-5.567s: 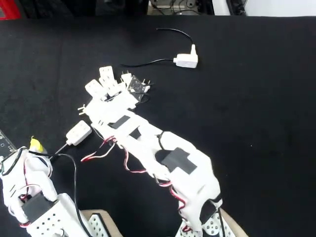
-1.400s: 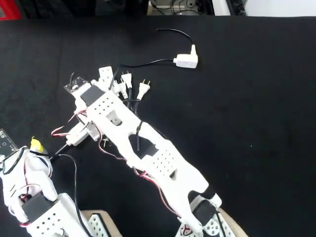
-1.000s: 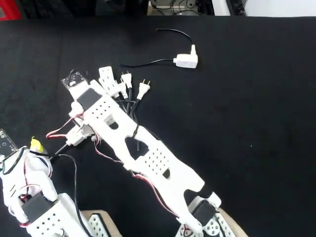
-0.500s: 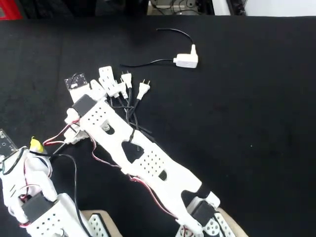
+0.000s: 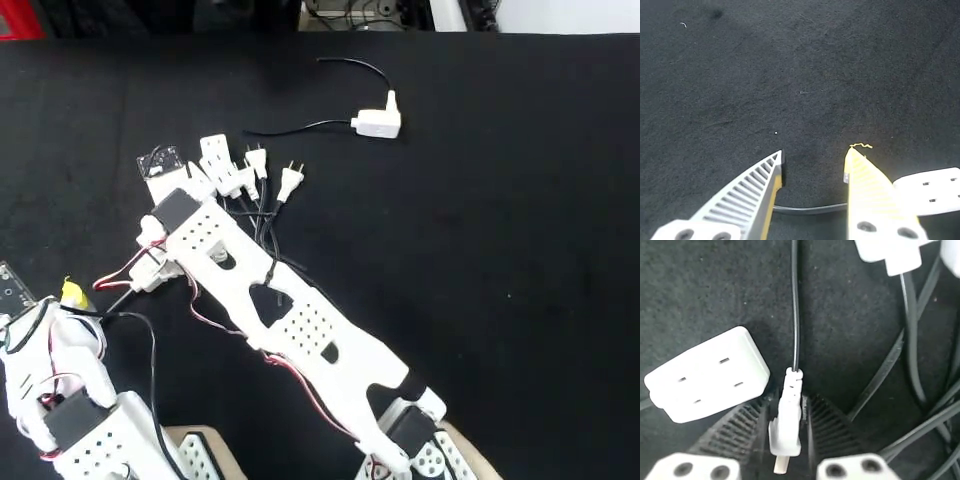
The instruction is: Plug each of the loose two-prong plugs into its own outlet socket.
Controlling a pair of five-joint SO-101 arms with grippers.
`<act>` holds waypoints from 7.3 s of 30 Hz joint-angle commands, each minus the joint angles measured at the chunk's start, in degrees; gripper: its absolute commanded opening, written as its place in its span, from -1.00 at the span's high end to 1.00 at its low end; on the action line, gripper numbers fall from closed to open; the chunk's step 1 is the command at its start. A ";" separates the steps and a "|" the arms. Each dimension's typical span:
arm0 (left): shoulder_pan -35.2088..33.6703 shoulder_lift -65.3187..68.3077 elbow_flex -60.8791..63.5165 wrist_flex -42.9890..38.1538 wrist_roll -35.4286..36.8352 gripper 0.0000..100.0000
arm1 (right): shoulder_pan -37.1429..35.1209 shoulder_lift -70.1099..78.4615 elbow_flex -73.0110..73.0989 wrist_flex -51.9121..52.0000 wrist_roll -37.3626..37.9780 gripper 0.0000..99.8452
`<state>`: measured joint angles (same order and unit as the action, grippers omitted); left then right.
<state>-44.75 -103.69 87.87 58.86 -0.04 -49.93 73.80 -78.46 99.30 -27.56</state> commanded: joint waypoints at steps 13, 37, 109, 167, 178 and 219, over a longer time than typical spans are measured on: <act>-0.22 -0.44 0.22 -1.32 -0.44 0.57 | -0.62 -6.99 8.66 1.58 2.81 0.75; 0.22 -0.44 0.31 -1.32 -0.44 0.57 | -0.79 -13.58 12.09 1.93 4.92 0.98; 19.21 -0.53 -11.82 -0.97 14.59 0.57 | -8.44 -121.10 157.76 -115.34 28.22 0.98; 28.18 -0.53 -25.36 14.68 -0.88 0.57 | 13.45 -133.32 145.89 -101.01 3.78 0.98; 49.36 -0.53 -23.52 12.40 1.41 0.57 | -0.97 -167.60 160.22 -93.19 -6.95 0.98; 41.01 -0.53 -29.32 10.46 10.99 0.57 | -7.21 -131.12 130.77 -62.24 9.14 0.98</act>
<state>-2.64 -103.60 62.02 72.13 10.07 -53.98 -59.82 52.97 33.01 -20.53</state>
